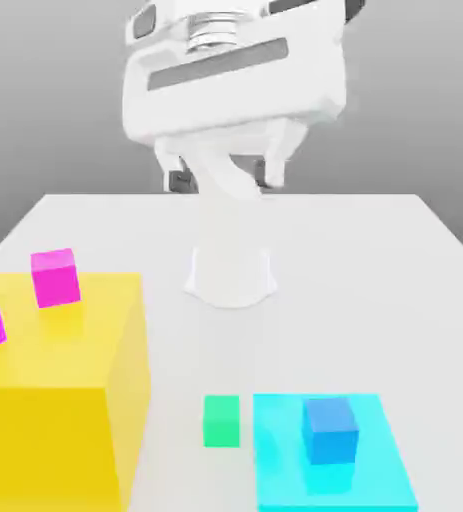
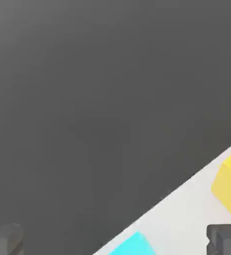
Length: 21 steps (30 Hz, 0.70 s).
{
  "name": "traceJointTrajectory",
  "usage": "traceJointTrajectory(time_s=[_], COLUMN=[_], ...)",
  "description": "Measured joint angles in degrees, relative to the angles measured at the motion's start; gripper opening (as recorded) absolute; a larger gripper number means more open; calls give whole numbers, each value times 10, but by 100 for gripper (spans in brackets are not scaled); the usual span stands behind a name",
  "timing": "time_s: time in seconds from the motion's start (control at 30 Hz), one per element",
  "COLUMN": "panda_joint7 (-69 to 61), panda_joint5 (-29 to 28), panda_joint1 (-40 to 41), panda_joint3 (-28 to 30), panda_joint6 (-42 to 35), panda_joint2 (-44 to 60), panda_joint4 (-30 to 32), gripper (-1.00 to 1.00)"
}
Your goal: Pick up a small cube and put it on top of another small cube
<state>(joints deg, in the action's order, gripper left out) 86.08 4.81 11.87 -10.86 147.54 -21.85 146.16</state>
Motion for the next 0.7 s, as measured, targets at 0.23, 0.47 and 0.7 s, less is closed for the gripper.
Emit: traceJointTrajectory(time_s=[0.23,0.47,0.7], panda_joint7=[179,378,537], panda_joint5=[-8,-45,-137], panda_joint1=[40,66,27], panda_joint3=[-41,-59,3], panda_joint6=[63,126,213], panda_joint2=[96,195,317], panda_joint4=[57,114,130], gripper=[0,0,0])
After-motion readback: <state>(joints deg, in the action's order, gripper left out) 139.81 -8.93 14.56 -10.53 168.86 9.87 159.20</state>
